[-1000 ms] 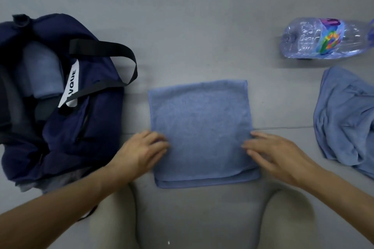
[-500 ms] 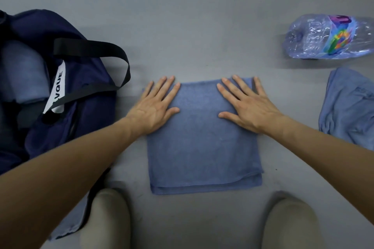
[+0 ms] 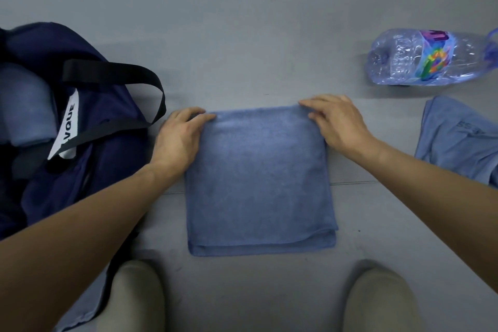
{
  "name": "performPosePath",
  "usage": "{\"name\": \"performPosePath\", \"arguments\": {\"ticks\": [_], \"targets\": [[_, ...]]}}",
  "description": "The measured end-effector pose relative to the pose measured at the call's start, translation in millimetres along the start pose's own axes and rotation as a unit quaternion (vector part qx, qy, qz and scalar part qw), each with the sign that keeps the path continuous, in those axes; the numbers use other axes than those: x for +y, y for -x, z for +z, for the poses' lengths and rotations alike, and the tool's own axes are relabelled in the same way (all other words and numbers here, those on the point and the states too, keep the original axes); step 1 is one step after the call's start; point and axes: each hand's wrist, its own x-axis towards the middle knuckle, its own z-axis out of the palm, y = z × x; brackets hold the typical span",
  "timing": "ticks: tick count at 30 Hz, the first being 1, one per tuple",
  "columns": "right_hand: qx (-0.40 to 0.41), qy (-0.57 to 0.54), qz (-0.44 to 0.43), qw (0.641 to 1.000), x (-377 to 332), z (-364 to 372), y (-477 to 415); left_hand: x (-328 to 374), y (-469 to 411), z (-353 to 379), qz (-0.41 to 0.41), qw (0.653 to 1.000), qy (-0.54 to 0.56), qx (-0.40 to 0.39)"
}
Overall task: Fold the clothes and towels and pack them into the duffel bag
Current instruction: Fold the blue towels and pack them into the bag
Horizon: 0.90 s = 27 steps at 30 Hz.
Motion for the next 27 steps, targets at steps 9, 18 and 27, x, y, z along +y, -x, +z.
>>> {"name": "performPosePath", "arguments": {"ticks": [9, 18, 27], "targets": [[0.02, -0.041, 0.096, 0.994, 5, -13, -16, 1, -40, -17, -0.073, 0.997, 0.014, 0.033], [0.085, -0.088, 0.026, 0.992, 2, -60, 21, 19, -14, -60, 0.028, 0.992, 0.062, 0.105], [-0.008, 0.065, -0.127, 0.99, 15, -15, 128, -5, 93, -32, 0.152, 0.987, 0.009, -0.058]]}}
